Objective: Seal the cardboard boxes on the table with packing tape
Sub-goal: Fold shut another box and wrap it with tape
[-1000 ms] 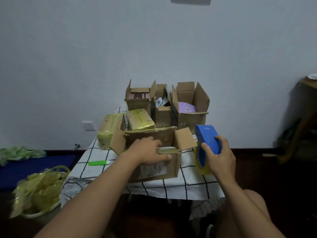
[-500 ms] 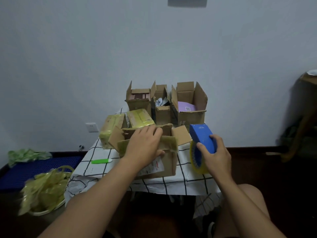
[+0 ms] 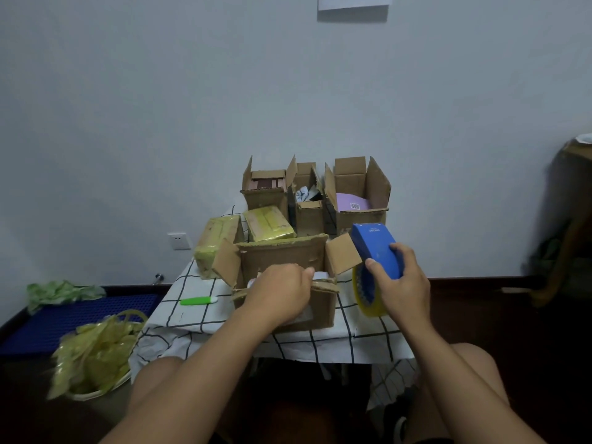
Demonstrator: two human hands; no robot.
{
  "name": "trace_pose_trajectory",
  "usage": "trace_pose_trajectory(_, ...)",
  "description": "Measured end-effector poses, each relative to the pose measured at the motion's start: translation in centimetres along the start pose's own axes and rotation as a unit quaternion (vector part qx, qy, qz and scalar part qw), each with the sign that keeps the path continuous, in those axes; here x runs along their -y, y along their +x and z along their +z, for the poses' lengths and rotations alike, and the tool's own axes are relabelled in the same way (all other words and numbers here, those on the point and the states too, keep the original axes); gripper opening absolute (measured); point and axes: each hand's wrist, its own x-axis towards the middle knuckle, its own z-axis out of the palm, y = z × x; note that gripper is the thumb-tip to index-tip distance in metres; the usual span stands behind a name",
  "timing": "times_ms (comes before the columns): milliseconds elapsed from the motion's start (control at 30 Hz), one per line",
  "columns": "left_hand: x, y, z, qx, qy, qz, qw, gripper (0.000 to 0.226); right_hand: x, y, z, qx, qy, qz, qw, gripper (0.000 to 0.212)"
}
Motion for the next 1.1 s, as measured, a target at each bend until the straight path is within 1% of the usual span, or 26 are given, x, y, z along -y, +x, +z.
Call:
trace_pose_trajectory(67, 0.1, -0.3, 0.3, 0.034, 0.017, -0.006, 0.999, 0.033, 0.1, 0.0, 0.1, 0.0, 0.002, -0.002, 1.0, 0.047)
trace_pose_trajectory(100, 0.1, -0.4, 0.6, 0.042, 0.042, -0.006, 0.998, 0.033, 0.1, -0.1, 0.1, 0.0, 0.002, -0.002, 1.0, 0.047)
trace_pose_trajectory(200, 0.5, -0.6, 1.6, 0.037, 0.108, -0.017, 0.993, 0.047, 0.1, -0.2, 0.1, -0.004, 0.001, -0.005, 1.0, 0.047)
trace_pose_trajectory(367, 2.0, 0.3, 2.7, 0.028, 0.116, 0.002, 0.993, 0.066, -0.4, -0.3, 0.2, -0.002, 0.003, -0.002, 1.0, 0.047)
trace_pose_trajectory(433, 2.4, 0.8, 2.7, 0.017, 0.129, 0.015, 0.991, 0.079, -0.7, -0.3, 0.1, -0.002, 0.001, 0.0, 1.0, 0.047)
trace_pose_trajectory(500, 2.7, 1.6, 2.1, 0.016, 0.136, 0.038, 0.99, 0.098, -1.0, -0.4, 0.0, -0.003, -0.001, 0.002, 1.0, 0.047)
trace_pose_trajectory(600, 3.1, 3.1, 0.5, 0.059, 0.152, 0.064, 0.984, 0.128, -1.4, -0.4, -0.3, -0.008, 0.006, 0.002, 1.0, 0.048)
trace_pose_trajectory(700, 3.7, 4.8, -0.4, 0.113, 0.162, 0.068, 0.978, 0.145, -1.4, -0.3, -0.6, -0.005, 0.03, -0.014, 0.999, 0.046)
trace_pose_trajectory(800, 4.2, 6.1, -0.8, 0.154, 0.16, 0.064, 0.973, 0.15, -0.9, 0.2, -0.7, 0.002, 0.055, -0.044, 0.998, 0.045)
trace_pose_trajectory(967, 4.9, 7.6, 0.0, 0.213, 0.141, 0.05, 0.966, 0.152, 1.2, 1.4, -0.4, 0.028, 0.1, -0.089, 0.991, 0.048)
trace_pose_trajectory(1033, 5.3, 7.6, 0.6, 0.216, 0.13, 0.048, 0.967, 0.152, 2.1, 1.9, 0.0, 0.044, 0.101, -0.11, 0.988, 0.049)
trace_pose_trajectory(1100, 5.4, 7.6, 0.7, 0.197, 0.116, 0.055, 0.972, 0.152, 2.8, 2.6, 0.4, 0.063, 0.087, -0.132, 0.985, 0.05)
